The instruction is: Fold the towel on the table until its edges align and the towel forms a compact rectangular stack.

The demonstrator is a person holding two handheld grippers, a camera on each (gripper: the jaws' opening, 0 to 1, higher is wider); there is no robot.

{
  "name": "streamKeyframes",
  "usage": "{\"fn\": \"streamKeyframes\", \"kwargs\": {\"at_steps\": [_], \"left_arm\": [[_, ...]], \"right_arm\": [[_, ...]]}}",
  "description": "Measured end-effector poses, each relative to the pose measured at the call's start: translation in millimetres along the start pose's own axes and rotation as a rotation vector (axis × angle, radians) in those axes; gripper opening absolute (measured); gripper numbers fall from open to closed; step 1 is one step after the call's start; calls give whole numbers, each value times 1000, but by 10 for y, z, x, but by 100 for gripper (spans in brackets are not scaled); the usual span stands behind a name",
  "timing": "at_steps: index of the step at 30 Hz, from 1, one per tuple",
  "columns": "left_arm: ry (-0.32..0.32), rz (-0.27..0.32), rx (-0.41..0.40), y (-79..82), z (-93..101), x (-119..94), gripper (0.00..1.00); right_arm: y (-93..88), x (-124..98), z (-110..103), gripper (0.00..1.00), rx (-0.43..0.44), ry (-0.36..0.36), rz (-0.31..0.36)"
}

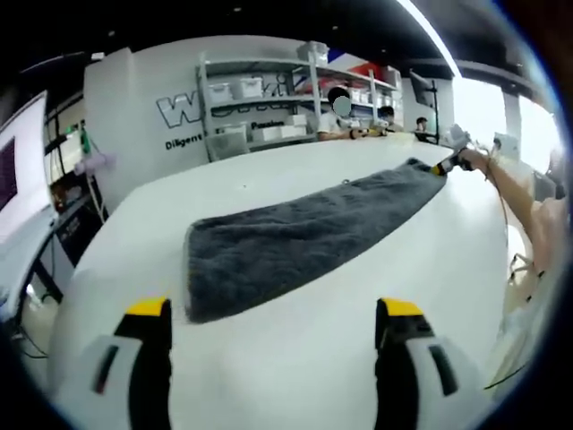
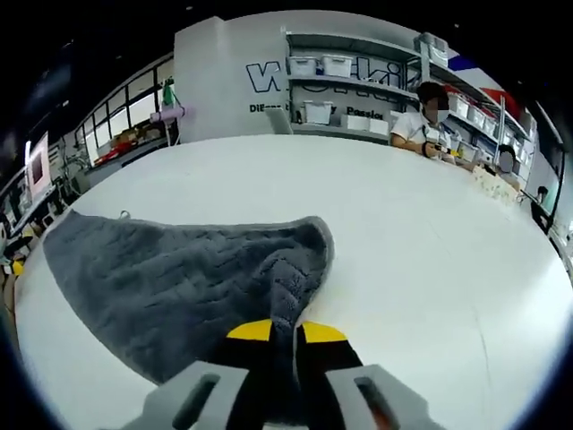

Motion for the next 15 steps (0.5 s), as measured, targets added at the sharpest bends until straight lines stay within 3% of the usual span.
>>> {"fn": "streamKeyframes", "kwargs": {"at_steps": [10, 15], "left_arm": [[0, -3, -9, -44, -27, 2, 99], [-2, -6, -10, -66, -32, 0, 99]], "right_arm": [[259, -114, -112, 8, -77, 3, 11], [368, -160, -278, 8, -108, 22, 21]]}}
Point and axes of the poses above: the point that each gripper's makers call its tool centre point, and the gripper's own axes: x roughly forward along the fingers, z roughly to its right, y roughly out of its top, the point moved 6 cm from there along -x, roughly backward along the fingers, and after that the axes turned 9 degrees about -x, right-handed, at the moved point
